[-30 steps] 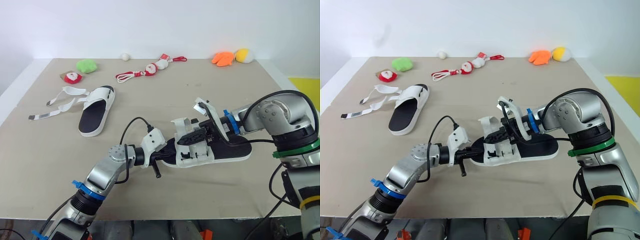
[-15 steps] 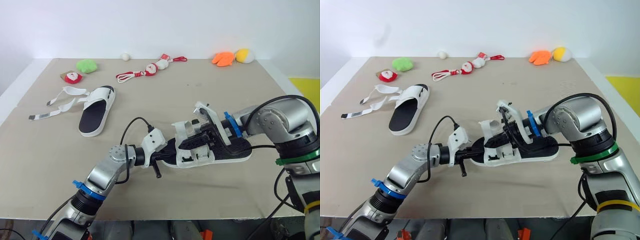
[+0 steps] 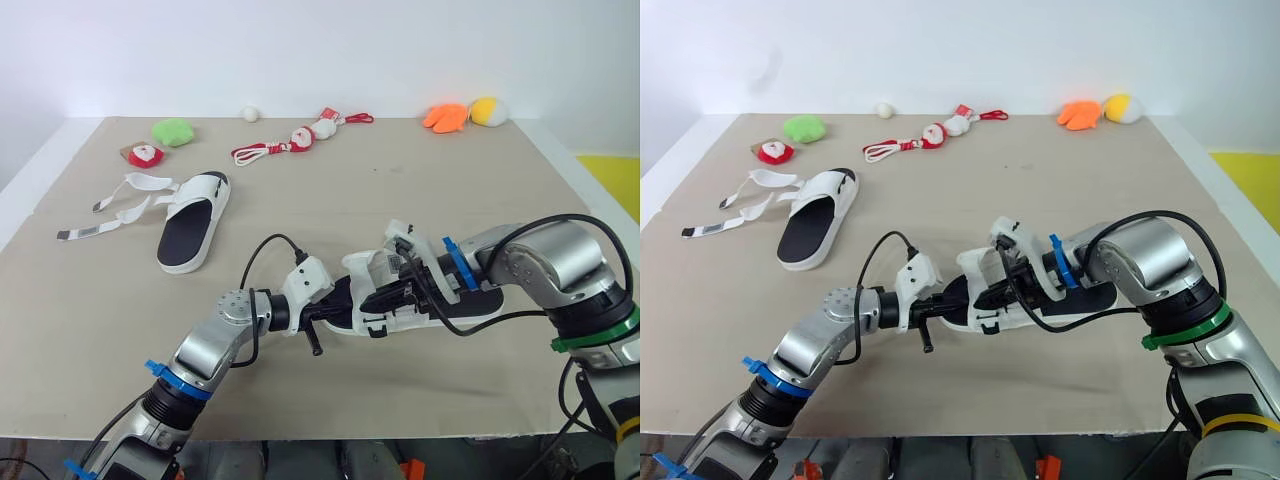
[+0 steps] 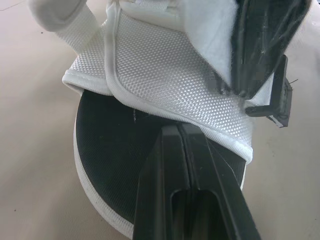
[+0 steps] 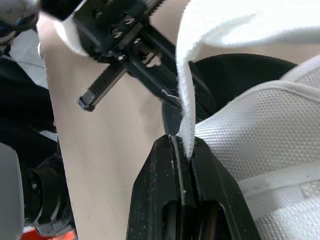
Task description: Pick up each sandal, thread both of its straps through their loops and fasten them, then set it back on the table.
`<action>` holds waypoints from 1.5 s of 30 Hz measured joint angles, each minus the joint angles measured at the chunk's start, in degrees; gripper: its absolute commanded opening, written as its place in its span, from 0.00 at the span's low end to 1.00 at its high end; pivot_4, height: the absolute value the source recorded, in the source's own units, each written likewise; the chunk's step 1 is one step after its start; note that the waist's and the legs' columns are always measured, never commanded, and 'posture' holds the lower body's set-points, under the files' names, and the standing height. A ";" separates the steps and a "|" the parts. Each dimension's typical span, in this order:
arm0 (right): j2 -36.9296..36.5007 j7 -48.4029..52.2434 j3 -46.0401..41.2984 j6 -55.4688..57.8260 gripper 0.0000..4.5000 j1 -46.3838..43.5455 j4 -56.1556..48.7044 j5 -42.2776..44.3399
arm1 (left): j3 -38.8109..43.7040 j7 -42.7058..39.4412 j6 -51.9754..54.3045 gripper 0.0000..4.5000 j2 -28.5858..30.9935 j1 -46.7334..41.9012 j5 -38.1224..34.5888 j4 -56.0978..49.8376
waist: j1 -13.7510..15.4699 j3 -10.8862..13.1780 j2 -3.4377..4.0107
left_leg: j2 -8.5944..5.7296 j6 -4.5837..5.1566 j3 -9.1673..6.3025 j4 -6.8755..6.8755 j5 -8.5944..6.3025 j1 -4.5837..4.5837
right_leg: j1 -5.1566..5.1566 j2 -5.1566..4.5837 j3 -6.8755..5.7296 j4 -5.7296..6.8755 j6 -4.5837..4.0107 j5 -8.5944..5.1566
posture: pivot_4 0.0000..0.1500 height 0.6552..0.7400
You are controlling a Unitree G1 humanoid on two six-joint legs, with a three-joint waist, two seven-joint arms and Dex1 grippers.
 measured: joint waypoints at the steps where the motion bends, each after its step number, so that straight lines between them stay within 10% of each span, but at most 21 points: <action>1: -0.36 0.92 0.10 -0.85 0.01 0.56 -0.77 -0.21 | -0.01 -0.04 0.00 0.00 0.03 -0.05 0.00 0.02 | -0.01 0.00 0.00 | 0.00 -0.01 0.00 0.00 0.00 0.00 | 0.00 -0.01 0.00 -0.01 0.01 0.00 | 1.00 1.00; 12: -1.98 5.83 -2.67 2.06 0.97 -1.78 0.31 1.42 | 0.08 -0.11 -0.07 0.00 0.28 -0.37 0.00 0.31 | -0.13 0.00 -0.01 | 0.01 0.00 0.03 0.01 0.00 0.03 | 0.00 -0.01 0.00 0.00 0.01 0.01 | 1.00 1.00; 17: 3.34 1.01 -4.38 4.98 0.78 -4.42 6.26 0.29 | -0.11 -0.15 -0.18 0.00 0.17 -0.53 0.02 0.42 | -0.07 0.00 -0.01 | 0.03 0.00 0.01 0.00 0.00 0.01 | -0.01 0.00 -0.02 0.00 0.00 0.02 | 1.00 1.00; 25: 5.48 -2.52 -5.51 7.17 0.01 -4.87 8.02 -0.91 | -0.23 -0.02 -0.34 0.00 0.15 -0.45 0.02 0.30 | -0.06 0.00 0.00 | -0.01 -0.01 0.00 0.00 -0.01 -0.03 | -0.03 -0.02 -0.01 -0.01 0.01 0.01 | 1.00 1.00; 45: -0.85 3.73 -1.94 -3.42 0.01 2.30 -3.79 -4.29 | -0.32 0.01 -0.34 0.00 0.11 -0.25 0.02 0.10 | -0.02 0.00 -0.01 | -0.02 -0.06 0.00 -0.02 -0.04 -0.03 | -0.02 -0.03 -0.02 -0.02 0.03 -0.08 | 1.00 1.00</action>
